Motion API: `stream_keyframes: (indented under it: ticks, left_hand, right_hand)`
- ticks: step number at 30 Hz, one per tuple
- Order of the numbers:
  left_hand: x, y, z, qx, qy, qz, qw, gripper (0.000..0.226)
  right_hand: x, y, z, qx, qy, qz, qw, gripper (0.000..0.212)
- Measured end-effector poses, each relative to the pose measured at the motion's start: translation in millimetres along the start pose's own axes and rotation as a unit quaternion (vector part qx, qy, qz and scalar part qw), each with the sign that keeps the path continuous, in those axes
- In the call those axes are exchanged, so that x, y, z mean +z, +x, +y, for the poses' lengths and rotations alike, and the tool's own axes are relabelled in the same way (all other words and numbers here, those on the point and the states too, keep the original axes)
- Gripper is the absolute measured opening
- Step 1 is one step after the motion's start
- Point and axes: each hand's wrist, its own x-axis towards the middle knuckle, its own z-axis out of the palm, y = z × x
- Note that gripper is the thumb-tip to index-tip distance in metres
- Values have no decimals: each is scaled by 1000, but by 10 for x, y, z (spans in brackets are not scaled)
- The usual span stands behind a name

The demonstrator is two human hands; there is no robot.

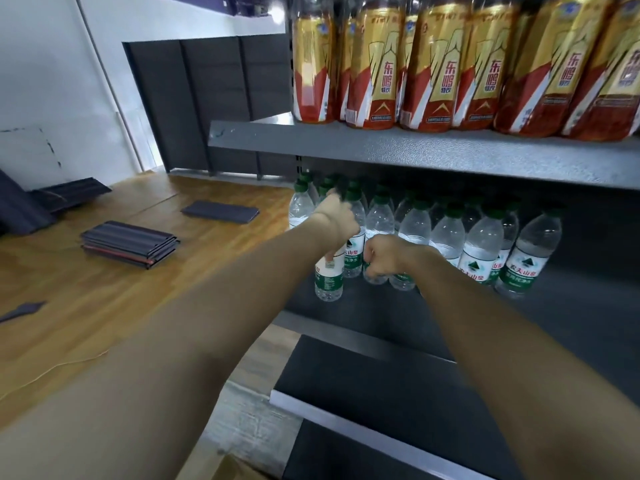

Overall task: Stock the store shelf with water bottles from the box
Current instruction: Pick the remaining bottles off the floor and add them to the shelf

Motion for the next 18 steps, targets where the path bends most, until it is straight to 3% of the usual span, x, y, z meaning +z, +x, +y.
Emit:
stream_keyframes:
  ticks: [3, 5, 8, 10, 14, 16, 18]
  left_hand:
    - [-1, -57, -93, -55, -156, 61, 984, 61]
    - [85, -78, -91, -108, -291, 81, 947, 54]
    - [222, -96, -8, -186, -467, 103, 858, 76]
    - [282, -112, 78, -240, -567, 127, 777, 90]
    - [415, -116, 215, -292, -693, 137, 645, 85]
    - [476, -93, 232, -298, -730, 132, 601, 87]
    - [510, -73, 221, -306, -733, 130, 593, 84]
  right_hand:
    - [-21, -32, -48, 0, 9, -5, 1000, 32]
    - [-15, -32, -52, 4, 16, -6, 1000, 33]
    - [3, -11, -40, 6, 15, -4, 1000, 32]
    - [-10, 1, -36, 6, 10, 0, 1000, 33]
    - [-58, 35, -43, 11, 1, -10, 1000, 36]
    - [-61, 52, -45, 15, -3, -11, 1000, 36]
    - [-48, 75, -59, 16, -6, -13, 1000, 35]
